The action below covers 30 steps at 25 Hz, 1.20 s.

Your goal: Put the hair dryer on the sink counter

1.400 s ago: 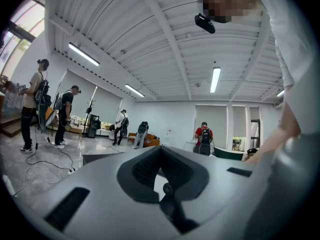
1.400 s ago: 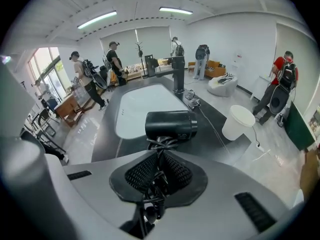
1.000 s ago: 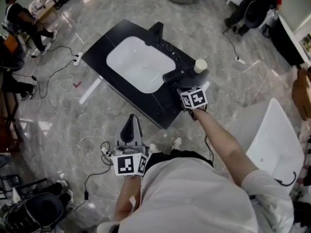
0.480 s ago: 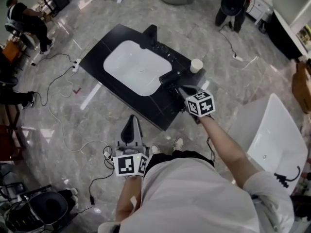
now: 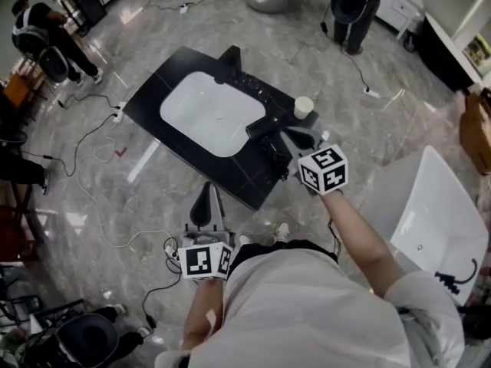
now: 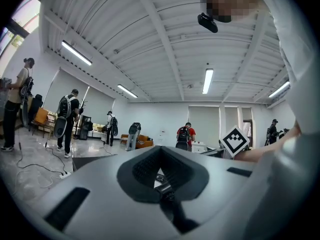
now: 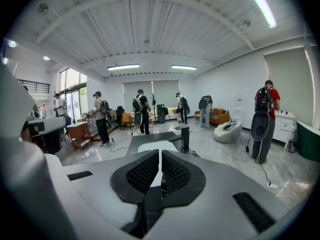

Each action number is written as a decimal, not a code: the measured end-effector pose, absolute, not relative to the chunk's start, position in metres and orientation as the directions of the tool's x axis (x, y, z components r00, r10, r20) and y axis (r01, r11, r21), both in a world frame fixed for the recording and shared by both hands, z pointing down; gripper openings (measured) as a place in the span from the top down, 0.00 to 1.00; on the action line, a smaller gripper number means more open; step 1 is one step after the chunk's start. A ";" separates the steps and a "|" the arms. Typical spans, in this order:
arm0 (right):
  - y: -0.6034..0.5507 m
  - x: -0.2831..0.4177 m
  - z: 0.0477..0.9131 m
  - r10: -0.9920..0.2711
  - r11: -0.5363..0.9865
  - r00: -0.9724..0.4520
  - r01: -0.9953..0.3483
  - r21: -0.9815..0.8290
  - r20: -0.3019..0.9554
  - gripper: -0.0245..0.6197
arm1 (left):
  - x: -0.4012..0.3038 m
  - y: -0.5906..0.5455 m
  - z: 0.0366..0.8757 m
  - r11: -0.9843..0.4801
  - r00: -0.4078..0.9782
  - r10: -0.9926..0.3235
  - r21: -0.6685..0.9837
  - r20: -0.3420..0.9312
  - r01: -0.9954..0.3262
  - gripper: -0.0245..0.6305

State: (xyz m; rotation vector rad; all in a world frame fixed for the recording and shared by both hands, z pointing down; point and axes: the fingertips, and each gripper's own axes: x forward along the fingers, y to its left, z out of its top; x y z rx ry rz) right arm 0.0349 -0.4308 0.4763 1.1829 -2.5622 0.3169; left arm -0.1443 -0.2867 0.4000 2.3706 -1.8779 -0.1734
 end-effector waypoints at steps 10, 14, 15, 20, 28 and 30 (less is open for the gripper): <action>-0.415 0.048 0.407 -0.740 0.658 -0.646 -0.753 0.006 0.189 0.89 | -0.139 -0.284 0.388 -0.218 0.215 -0.976 0.131 -0.035 -0.967 0.96; -0.406 0.057 0.395 -0.752 0.653 -0.643 -0.756 0.035 0.146 0.89 | -0.138 -0.284 0.382 -0.213 0.209 -0.977 0.119 -0.044 -0.970 0.96; -0.403 0.059 0.391 -0.752 0.655 -0.646 -0.755 0.035 0.132 0.89 | -0.137 -0.284 0.381 -0.212 0.208 -0.977 0.116 -0.046 -0.970 0.96; -0.385 0.065 0.369 -0.744 0.668 -0.666 -0.743 0.045 0.050 0.89 | -0.136 -0.282 0.377 -0.207 0.202 -0.978 0.107 -0.048 -0.973 0.96; -0.362 0.075 0.340 -0.745 0.664 -0.666 -0.745 0.062 -0.038 0.89 | -0.131 -0.282 0.372 -0.214 0.209 -0.976 0.098 -0.060 -0.972 0.96; -0.355 0.076 0.329 -0.746 0.659 -0.663 -0.748 0.078 -0.065 0.89 | -0.130 -0.282 0.369 -0.217 0.211 -0.975 0.096 -0.066 -0.971 0.96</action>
